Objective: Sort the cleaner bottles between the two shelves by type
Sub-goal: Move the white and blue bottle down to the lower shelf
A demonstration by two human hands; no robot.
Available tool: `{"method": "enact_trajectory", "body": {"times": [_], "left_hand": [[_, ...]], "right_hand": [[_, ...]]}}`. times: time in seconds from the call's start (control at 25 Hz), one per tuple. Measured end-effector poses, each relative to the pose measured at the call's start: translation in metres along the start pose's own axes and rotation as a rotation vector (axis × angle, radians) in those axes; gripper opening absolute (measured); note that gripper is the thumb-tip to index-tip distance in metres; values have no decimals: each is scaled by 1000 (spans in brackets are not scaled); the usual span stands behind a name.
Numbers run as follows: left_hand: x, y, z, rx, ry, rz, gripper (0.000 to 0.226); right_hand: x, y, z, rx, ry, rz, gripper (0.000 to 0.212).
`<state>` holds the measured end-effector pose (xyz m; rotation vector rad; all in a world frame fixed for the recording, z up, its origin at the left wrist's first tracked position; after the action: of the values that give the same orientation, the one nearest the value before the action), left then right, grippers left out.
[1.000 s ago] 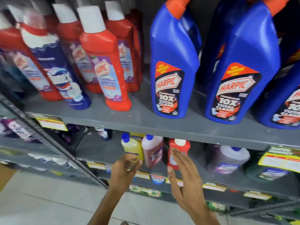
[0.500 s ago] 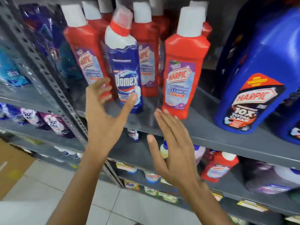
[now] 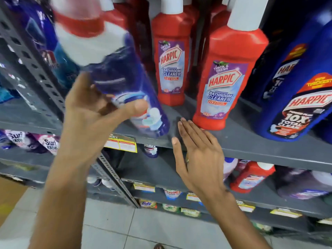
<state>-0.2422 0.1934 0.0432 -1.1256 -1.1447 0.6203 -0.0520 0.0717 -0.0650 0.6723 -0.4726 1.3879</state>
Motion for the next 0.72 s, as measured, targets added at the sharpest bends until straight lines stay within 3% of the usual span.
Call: {"method": "enact_trajectory", "body": {"times": [0.12, 0.24, 0.32, 0.52, 0.72], "left_hand": [[-51, 40, 47, 230, 34, 195, 75], [-107, 108, 35, 193, 246, 373, 76], [-128, 157, 24, 247, 305, 469, 86], [-126, 272, 31, 381, 151, 595, 75], [-97, 319, 30, 369, 82, 616, 60]], "right_hand": [[-1, 0, 3, 3, -30, -10, 45], [-1, 0, 2, -4, -36, -10, 45], [-1, 0, 3, -18, -41, -3, 45], [0, 1, 3, -50, -23, 7, 48], [0, 1, 3, -45, -22, -6, 47]]}}
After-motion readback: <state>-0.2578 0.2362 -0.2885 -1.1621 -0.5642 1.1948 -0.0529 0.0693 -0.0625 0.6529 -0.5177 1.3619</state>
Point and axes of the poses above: each hand's wrist, its own x-axis towards the middle knuckle, its own z-axis out of the back of the hand, y = z × x, the point moved 9 cm from there along x, towards the middle knuckle, and after that the axes turned 7 degrees about z, right-handed, at the moved point
